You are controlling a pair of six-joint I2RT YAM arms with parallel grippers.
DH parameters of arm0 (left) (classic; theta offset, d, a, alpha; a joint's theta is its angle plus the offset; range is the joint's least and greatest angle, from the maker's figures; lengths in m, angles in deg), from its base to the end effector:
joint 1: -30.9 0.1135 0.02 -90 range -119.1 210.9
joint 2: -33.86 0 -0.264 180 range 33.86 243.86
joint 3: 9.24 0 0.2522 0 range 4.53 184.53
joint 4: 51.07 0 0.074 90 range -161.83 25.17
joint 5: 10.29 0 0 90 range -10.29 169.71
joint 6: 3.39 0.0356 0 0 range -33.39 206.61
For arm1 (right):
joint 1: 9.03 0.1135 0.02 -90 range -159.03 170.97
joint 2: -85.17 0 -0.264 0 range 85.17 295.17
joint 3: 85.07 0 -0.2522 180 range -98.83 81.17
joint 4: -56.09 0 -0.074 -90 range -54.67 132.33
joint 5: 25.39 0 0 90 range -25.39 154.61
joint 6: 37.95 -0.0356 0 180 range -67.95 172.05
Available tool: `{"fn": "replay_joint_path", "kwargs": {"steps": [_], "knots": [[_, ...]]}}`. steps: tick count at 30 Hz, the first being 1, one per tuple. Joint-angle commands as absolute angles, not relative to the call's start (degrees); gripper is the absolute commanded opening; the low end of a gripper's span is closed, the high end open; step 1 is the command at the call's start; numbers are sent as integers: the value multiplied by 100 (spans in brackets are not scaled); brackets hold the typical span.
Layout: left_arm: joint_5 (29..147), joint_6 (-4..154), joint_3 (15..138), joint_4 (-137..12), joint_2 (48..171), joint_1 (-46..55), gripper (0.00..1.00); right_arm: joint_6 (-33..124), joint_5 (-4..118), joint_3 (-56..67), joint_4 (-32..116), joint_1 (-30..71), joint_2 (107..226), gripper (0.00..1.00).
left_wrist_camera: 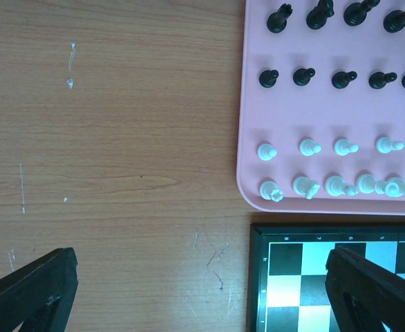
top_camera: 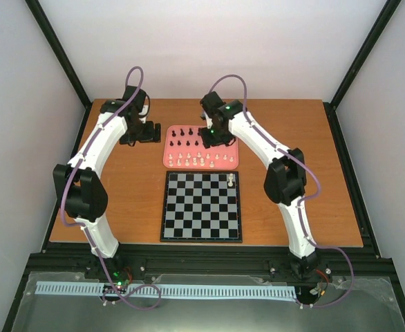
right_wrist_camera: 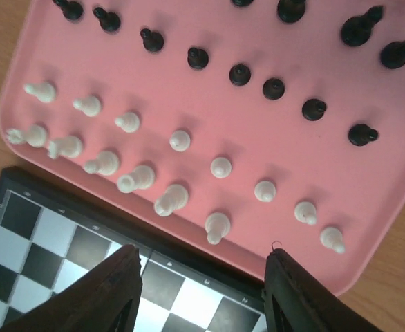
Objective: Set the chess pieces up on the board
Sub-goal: Pick up the chess piece from the storage box.
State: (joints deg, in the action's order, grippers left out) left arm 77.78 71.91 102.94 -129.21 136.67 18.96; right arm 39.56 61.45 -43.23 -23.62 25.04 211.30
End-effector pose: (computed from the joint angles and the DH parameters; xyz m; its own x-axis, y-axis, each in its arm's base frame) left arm 0.3594 -0.0748 0.3098 -0.9316 -0.0622 -0.3582 -0.0430 0.9972 -0.0615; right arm 0.3832 0.2615 0.2780 -0.8729 -0.3296 -0.3598 -0.3973 0.9081 0.1319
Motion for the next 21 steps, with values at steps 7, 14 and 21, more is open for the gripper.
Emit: {"fn": "replay_joint_path", "kwargs": {"steps": [7, 14, 21], "knots": [[7769, 7229, 10417, -12945, 13535, 1895, 100, 3840, 6238, -3856, -2425, 2551, 21393, 52], [7787, 7223, 10391, -12932, 13522, 1895, 100, 3872, 6150, -3440, -2209, 2551, 21430, 47], [7758, 7229, 10360, -12934, 13503, 1895, 100, 3935, 6054, -3542, -2091, 2549, 21636, 47]]}}
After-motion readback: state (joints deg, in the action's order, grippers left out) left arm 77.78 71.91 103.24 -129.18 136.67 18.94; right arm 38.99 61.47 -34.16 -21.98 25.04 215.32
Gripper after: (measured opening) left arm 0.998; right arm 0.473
